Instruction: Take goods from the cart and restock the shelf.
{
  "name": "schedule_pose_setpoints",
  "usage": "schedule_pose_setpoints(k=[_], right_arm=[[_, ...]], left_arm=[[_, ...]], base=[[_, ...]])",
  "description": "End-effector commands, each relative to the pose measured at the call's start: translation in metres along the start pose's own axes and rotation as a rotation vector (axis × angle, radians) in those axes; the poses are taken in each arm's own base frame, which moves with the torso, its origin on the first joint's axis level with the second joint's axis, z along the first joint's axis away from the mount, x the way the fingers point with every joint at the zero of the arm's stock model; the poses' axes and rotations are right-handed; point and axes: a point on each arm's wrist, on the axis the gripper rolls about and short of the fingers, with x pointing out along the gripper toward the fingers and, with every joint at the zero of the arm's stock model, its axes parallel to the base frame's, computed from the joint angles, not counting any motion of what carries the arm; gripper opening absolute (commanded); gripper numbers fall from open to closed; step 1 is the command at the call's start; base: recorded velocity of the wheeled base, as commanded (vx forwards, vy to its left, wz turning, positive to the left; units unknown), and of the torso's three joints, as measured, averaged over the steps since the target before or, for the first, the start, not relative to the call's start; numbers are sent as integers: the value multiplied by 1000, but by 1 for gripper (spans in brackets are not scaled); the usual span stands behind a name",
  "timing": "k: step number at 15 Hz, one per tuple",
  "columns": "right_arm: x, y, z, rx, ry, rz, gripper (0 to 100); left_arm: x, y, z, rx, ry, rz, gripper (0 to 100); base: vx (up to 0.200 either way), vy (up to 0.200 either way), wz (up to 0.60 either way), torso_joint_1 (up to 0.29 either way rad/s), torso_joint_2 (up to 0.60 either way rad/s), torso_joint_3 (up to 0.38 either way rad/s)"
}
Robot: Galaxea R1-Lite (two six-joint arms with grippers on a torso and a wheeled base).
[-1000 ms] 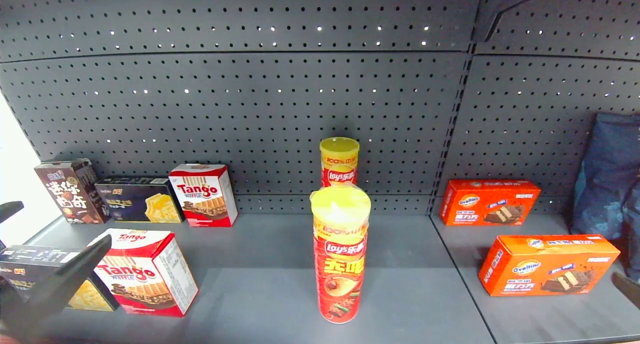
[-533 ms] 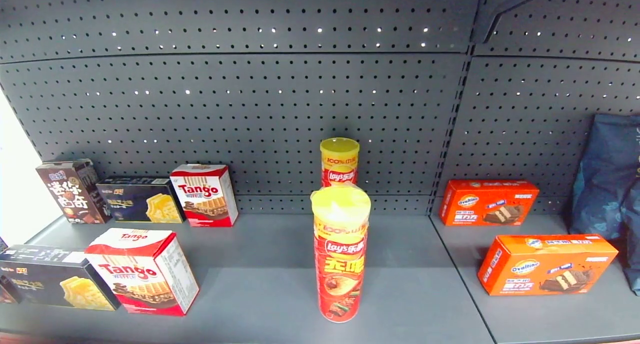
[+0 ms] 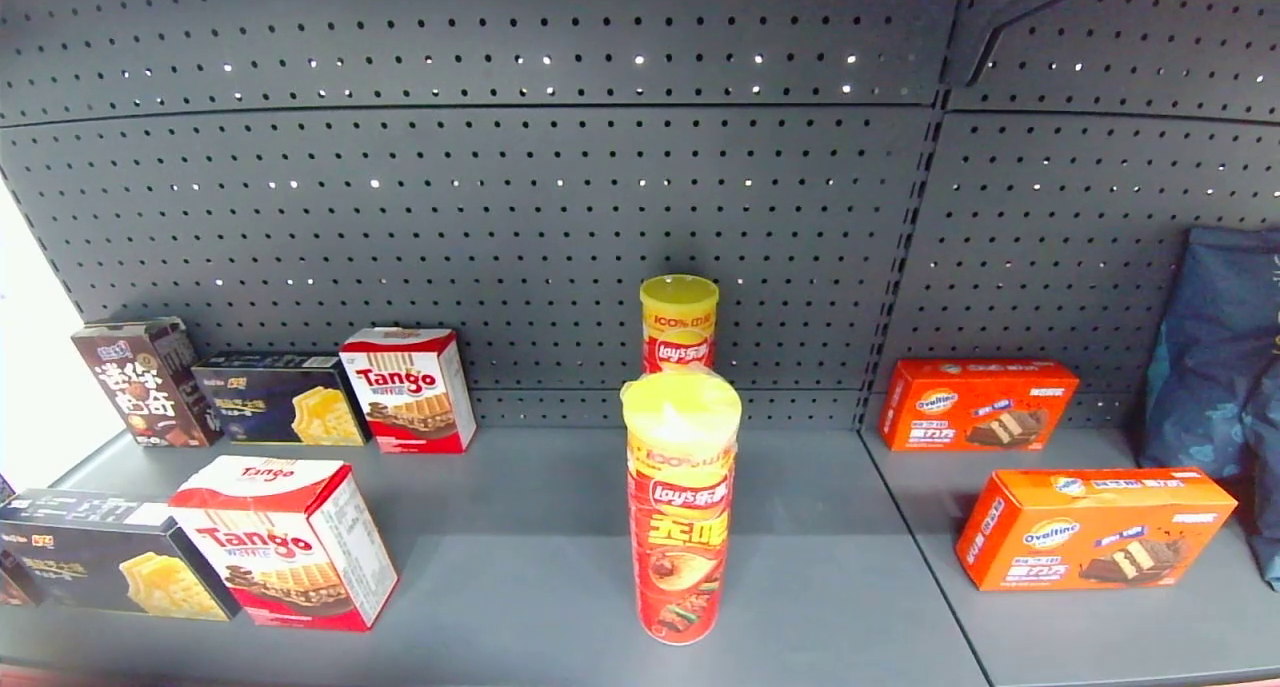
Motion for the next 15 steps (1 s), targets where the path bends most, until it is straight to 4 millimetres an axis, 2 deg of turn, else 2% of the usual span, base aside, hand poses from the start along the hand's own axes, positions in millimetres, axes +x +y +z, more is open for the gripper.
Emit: schedule_pose_setpoints(k=[1, 3, 9, 15], right_arm=[[-1, 0, 0, -2, -10, 0, 100], [-1, 0, 0, -2, -10, 0, 100], [-1, 0, 0, -3, -10, 0, 100], [-1, 0, -1, -2, -8, -2, 100]], left_arm=[[0, -2, 0, -15, -16, -119, 100], [-1, -6, -5, -39, 25, -228, 100], [0, -3, -5, -190, 51, -72, 100], [0, -2, -6, -189, 53, -58, 100]], base=[[0, 0, 0, 0, 0, 0], [0, 0, 0, 0, 0, 0], [0, 0, 0, 0, 0, 0], [0, 0, 0, 0, 0, 0]])
